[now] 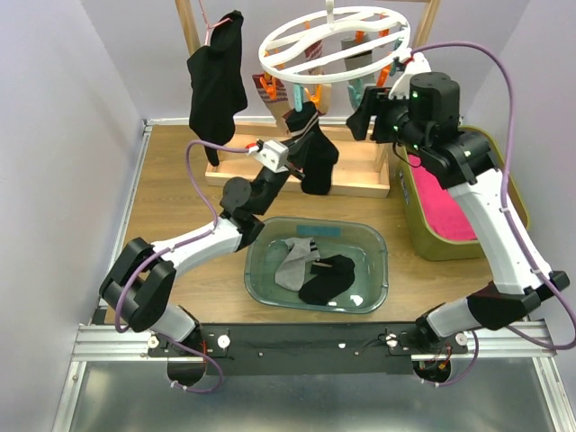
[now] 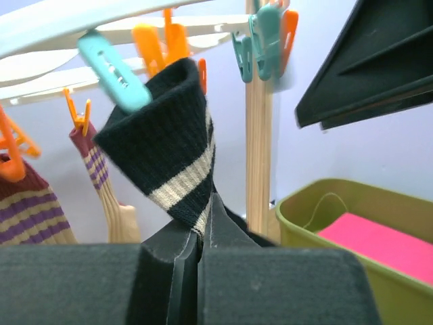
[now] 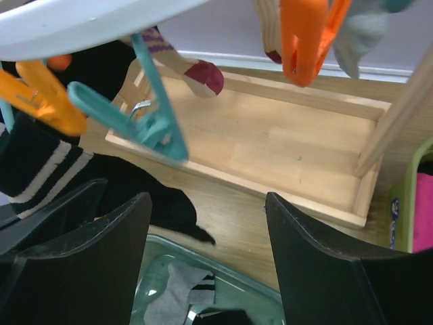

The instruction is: Remove the socks clipped to the hanger

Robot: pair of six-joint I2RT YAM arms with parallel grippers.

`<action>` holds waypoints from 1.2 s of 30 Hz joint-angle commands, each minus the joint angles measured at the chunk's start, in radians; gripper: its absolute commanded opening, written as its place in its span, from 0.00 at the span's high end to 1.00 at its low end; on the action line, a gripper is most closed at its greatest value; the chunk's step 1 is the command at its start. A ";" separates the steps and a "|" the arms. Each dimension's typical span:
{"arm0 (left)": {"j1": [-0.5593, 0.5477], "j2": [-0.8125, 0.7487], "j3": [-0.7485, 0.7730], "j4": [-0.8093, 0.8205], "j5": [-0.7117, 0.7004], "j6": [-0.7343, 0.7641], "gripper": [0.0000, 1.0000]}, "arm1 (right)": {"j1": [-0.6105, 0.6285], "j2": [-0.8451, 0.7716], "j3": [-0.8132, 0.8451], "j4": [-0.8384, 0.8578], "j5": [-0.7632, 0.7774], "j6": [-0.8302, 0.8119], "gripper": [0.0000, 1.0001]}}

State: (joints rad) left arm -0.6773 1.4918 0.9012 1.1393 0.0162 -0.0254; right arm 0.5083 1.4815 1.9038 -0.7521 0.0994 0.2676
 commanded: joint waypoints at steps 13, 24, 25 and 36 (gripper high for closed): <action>-0.194 0.018 0.136 -0.208 -0.294 0.108 1.00 | -0.001 -0.130 -0.115 0.008 -0.315 -0.030 0.19; -0.170 -0.077 0.232 -0.515 -0.064 -0.042 1.00 | -0.001 -0.418 -0.738 0.443 -0.369 -0.099 0.12; -0.160 -0.085 0.240 -0.532 -0.033 -0.056 1.00 | -0.001 -0.435 -0.774 0.486 -0.394 -0.113 0.11; -0.139 -0.094 0.255 -0.558 0.148 -0.175 1.00 | -0.002 -0.362 -0.939 0.915 -0.632 -0.150 0.12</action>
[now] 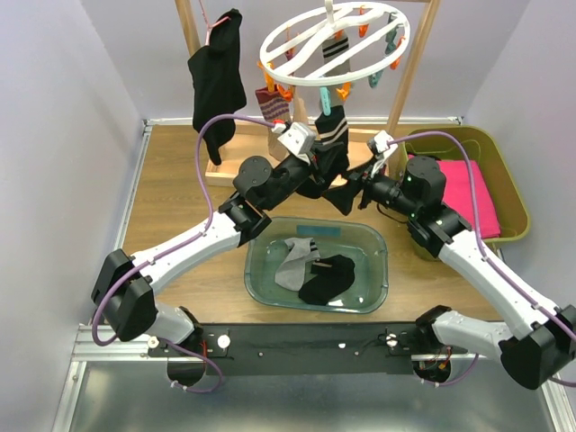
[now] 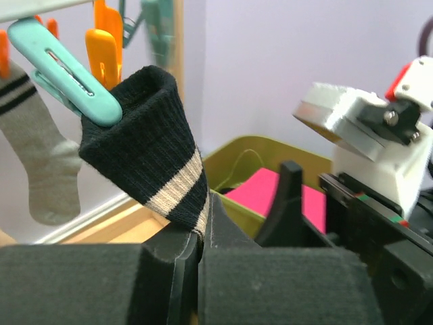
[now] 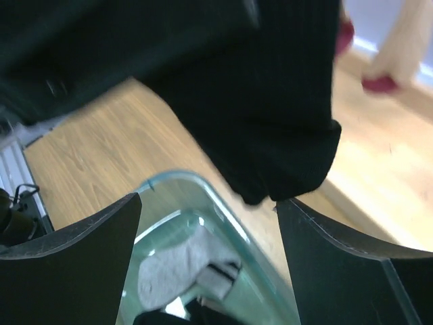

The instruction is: Remove the socks clipped to the hanger

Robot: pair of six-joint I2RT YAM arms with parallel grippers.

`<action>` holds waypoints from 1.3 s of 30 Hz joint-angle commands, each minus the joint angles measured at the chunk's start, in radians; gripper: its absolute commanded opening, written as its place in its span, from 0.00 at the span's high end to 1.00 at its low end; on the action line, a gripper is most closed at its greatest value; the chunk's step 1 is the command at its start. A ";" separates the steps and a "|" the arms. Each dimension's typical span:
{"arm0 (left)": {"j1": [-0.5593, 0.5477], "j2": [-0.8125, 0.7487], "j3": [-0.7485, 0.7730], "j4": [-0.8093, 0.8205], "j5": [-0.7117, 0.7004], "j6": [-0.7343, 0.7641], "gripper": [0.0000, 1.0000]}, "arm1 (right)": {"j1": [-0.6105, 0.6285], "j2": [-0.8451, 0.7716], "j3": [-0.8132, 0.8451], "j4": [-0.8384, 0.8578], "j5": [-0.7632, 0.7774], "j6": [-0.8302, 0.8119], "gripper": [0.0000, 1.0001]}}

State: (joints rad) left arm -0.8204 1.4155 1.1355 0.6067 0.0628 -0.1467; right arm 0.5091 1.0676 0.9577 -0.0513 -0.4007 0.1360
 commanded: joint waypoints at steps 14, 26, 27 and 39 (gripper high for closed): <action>0.093 -0.049 0.089 -0.128 0.173 -0.137 0.12 | -0.001 0.037 -0.037 0.216 -0.041 0.024 0.99; 0.231 0.022 0.257 -0.145 0.190 -0.275 0.12 | -0.001 0.002 -0.037 0.150 -0.062 0.010 0.99; 0.233 0.036 0.271 -0.150 0.187 -0.274 0.12 | -0.001 -0.001 -0.036 0.149 -0.066 0.010 0.99; 0.242 0.096 0.307 -0.165 0.103 -0.194 0.23 | -0.001 -0.009 -0.017 0.096 0.017 -0.016 0.74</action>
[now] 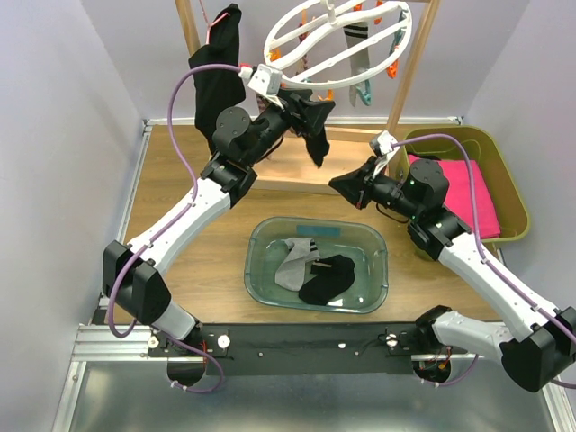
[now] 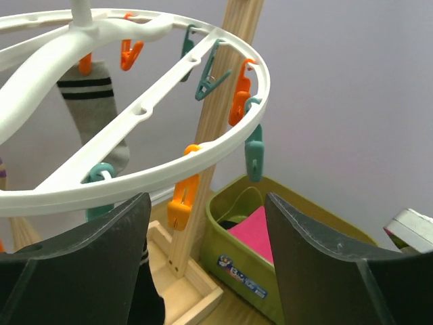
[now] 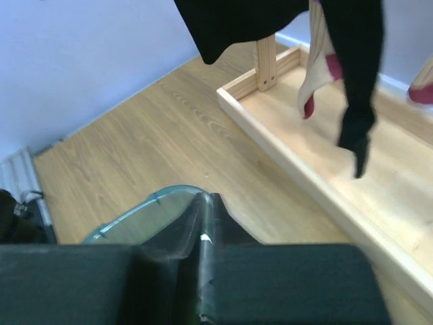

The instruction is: Remove the socks clipped to the hanger

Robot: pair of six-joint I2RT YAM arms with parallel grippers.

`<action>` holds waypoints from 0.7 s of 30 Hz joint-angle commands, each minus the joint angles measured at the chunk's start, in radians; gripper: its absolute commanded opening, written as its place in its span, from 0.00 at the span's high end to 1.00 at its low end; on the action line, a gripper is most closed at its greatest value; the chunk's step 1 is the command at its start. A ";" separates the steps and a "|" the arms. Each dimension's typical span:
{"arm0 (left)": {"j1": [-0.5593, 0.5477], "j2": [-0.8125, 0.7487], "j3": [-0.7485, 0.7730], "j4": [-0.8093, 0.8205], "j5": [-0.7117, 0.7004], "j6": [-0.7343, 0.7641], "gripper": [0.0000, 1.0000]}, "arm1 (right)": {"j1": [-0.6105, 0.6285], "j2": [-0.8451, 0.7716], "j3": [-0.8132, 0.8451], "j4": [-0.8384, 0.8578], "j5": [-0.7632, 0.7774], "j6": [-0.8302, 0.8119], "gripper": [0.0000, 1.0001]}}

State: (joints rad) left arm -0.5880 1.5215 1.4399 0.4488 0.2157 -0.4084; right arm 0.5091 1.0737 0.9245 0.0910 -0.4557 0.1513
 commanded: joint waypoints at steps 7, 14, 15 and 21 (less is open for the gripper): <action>0.019 -0.099 -0.052 -0.030 -0.059 0.138 0.24 | -0.003 0.096 -0.044 0.232 0.209 -0.035 0.07; 0.020 -0.103 -0.021 -0.062 0.004 0.122 0.25 | -0.001 0.442 0.039 0.694 0.132 -0.001 0.02; 0.020 -0.103 -0.021 -0.064 0.013 0.122 0.25 | -0.001 0.486 0.087 0.710 0.112 -0.001 0.02; 0.022 -0.141 -0.030 -0.130 -0.024 0.161 0.25 | 0.003 0.686 0.215 0.773 0.103 0.044 0.09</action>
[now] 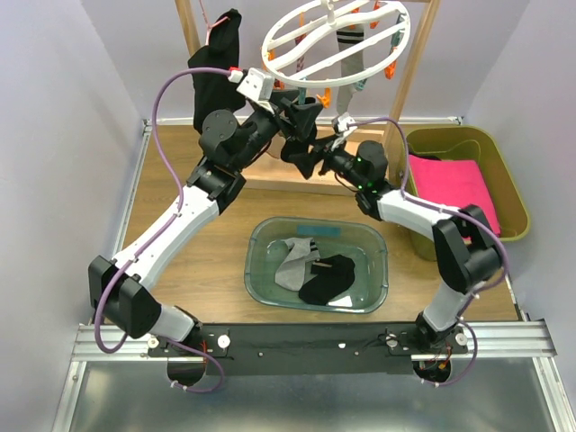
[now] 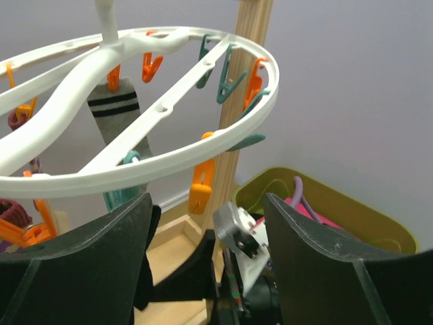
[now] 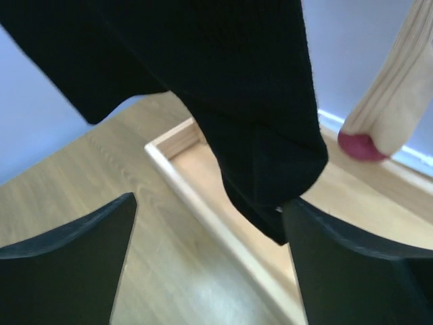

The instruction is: Remove the socks clipped to the hanger

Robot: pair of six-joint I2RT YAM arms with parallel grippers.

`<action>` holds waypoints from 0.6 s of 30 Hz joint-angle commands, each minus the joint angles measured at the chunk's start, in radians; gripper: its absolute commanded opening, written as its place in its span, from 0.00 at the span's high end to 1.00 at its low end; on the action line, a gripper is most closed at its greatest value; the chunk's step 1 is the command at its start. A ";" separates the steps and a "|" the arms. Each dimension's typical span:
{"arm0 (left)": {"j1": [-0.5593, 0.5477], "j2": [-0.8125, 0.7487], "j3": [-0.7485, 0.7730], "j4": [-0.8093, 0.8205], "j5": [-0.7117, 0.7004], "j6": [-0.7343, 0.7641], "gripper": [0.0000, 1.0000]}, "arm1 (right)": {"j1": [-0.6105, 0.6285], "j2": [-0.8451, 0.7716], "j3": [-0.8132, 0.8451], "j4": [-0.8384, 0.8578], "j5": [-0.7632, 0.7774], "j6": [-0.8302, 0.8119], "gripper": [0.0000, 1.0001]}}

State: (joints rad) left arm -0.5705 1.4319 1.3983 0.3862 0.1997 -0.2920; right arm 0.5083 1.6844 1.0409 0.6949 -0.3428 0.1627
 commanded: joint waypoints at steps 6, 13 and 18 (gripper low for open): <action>0.015 -0.134 -0.022 -0.129 -0.155 0.091 0.30 | 0.006 0.084 0.099 0.186 0.045 0.041 0.79; 0.043 -0.174 -0.030 -0.181 -0.256 0.109 0.28 | 0.007 0.048 0.090 0.118 0.094 0.060 0.99; 0.096 -0.151 -0.041 -0.184 -0.128 0.103 0.18 | 0.007 -0.047 0.009 0.058 0.093 0.057 0.99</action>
State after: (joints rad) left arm -0.5125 1.2610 1.3808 0.2409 0.0090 -0.2054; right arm 0.5095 1.7439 1.1088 0.8040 -0.2821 0.2165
